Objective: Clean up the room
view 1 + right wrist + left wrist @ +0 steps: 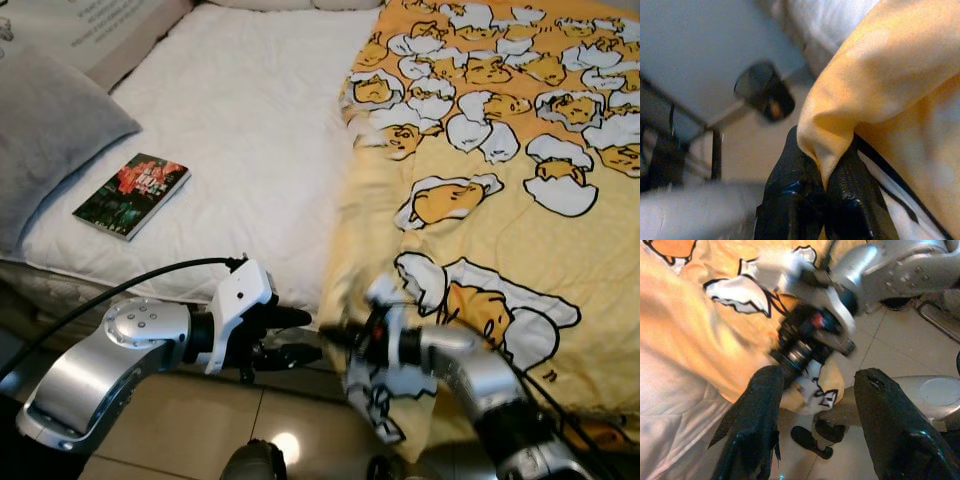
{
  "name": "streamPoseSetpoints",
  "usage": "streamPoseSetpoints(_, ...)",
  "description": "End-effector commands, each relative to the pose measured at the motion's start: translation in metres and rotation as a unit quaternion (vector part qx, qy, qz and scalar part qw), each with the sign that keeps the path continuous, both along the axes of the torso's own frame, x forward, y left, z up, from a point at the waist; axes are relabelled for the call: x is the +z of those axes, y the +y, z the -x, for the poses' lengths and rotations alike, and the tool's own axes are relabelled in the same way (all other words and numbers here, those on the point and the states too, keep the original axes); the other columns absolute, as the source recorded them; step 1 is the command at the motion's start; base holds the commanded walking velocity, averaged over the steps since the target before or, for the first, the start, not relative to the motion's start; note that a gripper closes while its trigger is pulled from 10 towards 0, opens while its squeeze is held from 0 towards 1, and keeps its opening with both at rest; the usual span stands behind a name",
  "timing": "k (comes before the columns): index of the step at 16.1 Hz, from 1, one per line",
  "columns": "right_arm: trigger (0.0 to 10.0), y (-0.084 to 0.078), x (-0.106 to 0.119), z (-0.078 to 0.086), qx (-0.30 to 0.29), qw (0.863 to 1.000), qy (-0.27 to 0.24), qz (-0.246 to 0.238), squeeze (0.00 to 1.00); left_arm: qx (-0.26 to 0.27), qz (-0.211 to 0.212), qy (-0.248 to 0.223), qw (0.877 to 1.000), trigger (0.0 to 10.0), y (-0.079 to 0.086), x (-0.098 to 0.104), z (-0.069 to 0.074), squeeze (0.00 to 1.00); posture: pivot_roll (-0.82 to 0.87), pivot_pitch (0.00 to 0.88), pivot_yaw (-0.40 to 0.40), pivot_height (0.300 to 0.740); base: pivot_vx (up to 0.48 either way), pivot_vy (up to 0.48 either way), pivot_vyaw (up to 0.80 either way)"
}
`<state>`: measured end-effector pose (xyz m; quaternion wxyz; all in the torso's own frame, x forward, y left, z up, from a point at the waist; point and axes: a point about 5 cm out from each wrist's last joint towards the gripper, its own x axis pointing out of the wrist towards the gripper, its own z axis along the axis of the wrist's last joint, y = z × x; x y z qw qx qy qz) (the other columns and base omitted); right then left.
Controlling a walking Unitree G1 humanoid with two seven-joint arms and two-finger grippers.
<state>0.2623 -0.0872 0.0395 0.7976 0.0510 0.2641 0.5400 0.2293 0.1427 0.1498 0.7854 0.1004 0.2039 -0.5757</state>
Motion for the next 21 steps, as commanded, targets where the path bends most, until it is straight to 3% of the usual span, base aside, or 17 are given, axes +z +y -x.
streamPoseSetpoints(1,0.0,0.006,0.0,0.005,0.029,0.999,-0.012,0.017,0.0,-0.004,-0.008,-0.001,1.0,10.0,0.001,-0.002,0.001,0.0,0.02,0.059,0.019,0.74,0.0,0.0,0.0)
streamPoseSetpoints(3,0.0,0.009,-0.009,0.01,0.031,0.999,-0.012,0.038,0.0,-0.004,-0.009,-0.001,1.0,10.0,0.0,-0.003,0.002,0.0,0.02,0.056,0.018,0.74,0.0,0.0,0.0)
streamPoseSetpoints(4,10.0,0.012,-0.014,0.006,-0.015,0.997,-0.029,0.064,0.0,-0.002,-0.012,-0.005,1.0,10.0,0.0,-0.004,0.001,0.0,0.02,0.052,0.02,0.74,0.0,0.0,0.0)
streamPoseSetpoints(6,10.0,0.015,-0.012,0.004,-0.039,0.998,-0.013,0.043,0.0,-0.001,-0.015,-0.01,1.0,10.0,0.0,-0.004,0.0,0.0,0.02,0.047,0.024,0.74,0.0,0.0,0.0)
streamPoseSetpoints(7,10.0,0.017,-0.009,0.004,-0.042,0.999,-0.005,0.027,0.65,0.0,-0.015,-0.012,1.0,10.0,0.0,-0.004,-0.001,0.0,0.02,0.047,0.026,0.74,0.0,0.0,0.0)
streamPoseSetpoints(8,10.0,0.023,0.0,0.005,-0.042,0.999,0.001,-0.021,1.0,0.0,-0.016,-0.016,1.0,10.0,0.0,-0.004,-0.003,0.0,0.01,0.046,0.027,0.74,0.0,0.0,0.0)
streamPoseSetpoints(11,10.0,0.032,0.011,0.012,-0.013,0.996,0.027,-0.085,1.0,-0.002,-0.017,-0.019,1.0,10.0,-0.001,-0.004,-0.005,0.0,0.01,0.046,0.03,0.74,0.0,0.0,0.0)
streamPoseSetpoints(13,10.0,0.031,0.01,0.02,0.019,0.997,0.033,-0.068,1.0,-0.004,-0.016,-0.021,1.0,10.0,0.0,-0.003,-0.007,0.0,0.0,0.042,0.031,0.74,0.0,0.0,0.0)
streamPoseSetpoints(15,10.0,0.027,0.011,0.02,0.013,0.998,0.023,-0.05,1.0,-0.006,-0.016,-0.02,1.0,10.0,0.0,-0.004,-0.006,0.0,0.0,0.041,0.031,0.74,0.0,0.0,0.0)
streamPoseSetpoints(16,10.0,0.024,0.012,0.019,0.008,0.999,0.02,-0.044,0.0,-0.007,-0.017,-0.019,1.0,10.0,0.0,-0.005,-0.006,0.0,0.0,0.041,0.031,0.74,0.0,0.0,0.0)
streamPoseSetpoints(20,10.0,0.018,0.018,0.021,0.018,0.999,0.015,-0.036,0.0,-0.009,-0.016,-0.019,1.0,10.0,-0.003,-0.007,-0.007,0.0,-0.01,0.043,0.03,0.74,0.0,0.0,0.0)
streamPoseSetpoints(21,10.0,0.019,0.011,0.02,0.017,1.0,0.01,-0.002,1.0,-0.005,-0.019,-0.019,1.0,10.0,-0.003,-0.008,-0.007,0.0,-0.01,0.045,0.029,0.74,0.0,0.0,0.0)
